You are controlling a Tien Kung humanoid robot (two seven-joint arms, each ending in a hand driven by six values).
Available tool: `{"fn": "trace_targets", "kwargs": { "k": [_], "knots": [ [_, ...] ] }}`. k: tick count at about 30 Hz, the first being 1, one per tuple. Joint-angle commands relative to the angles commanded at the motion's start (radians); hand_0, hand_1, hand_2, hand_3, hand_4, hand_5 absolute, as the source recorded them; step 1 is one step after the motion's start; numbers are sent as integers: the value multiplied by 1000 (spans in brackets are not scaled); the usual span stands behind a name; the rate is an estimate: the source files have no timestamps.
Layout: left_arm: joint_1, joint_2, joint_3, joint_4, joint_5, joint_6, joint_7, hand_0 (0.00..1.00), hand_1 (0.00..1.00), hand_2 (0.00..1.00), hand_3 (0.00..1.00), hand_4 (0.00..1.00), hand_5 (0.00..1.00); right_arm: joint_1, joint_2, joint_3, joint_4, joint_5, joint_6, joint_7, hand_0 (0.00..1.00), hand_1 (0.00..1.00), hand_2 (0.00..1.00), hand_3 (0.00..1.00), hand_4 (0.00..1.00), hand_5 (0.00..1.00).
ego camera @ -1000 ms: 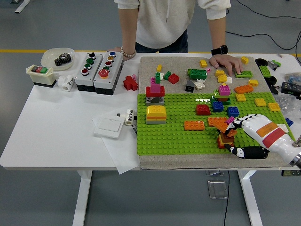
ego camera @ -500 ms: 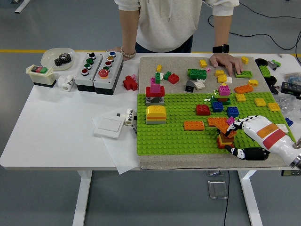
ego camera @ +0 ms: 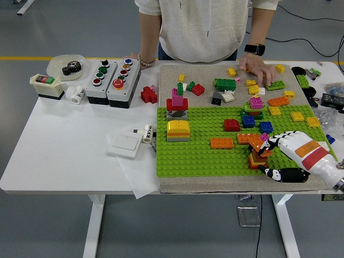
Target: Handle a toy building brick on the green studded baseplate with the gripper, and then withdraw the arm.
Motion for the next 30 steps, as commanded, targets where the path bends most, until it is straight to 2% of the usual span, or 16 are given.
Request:
{"fn": "trace_targets", "kwargs": {
  "k": [30],
  "knots": [
    [-1,0,2,0,-2,0,-1,425,475,503,595,612,769,-5,7,-17,15,-2,7,1,528,518,583,546,724,441]
  ]
}}
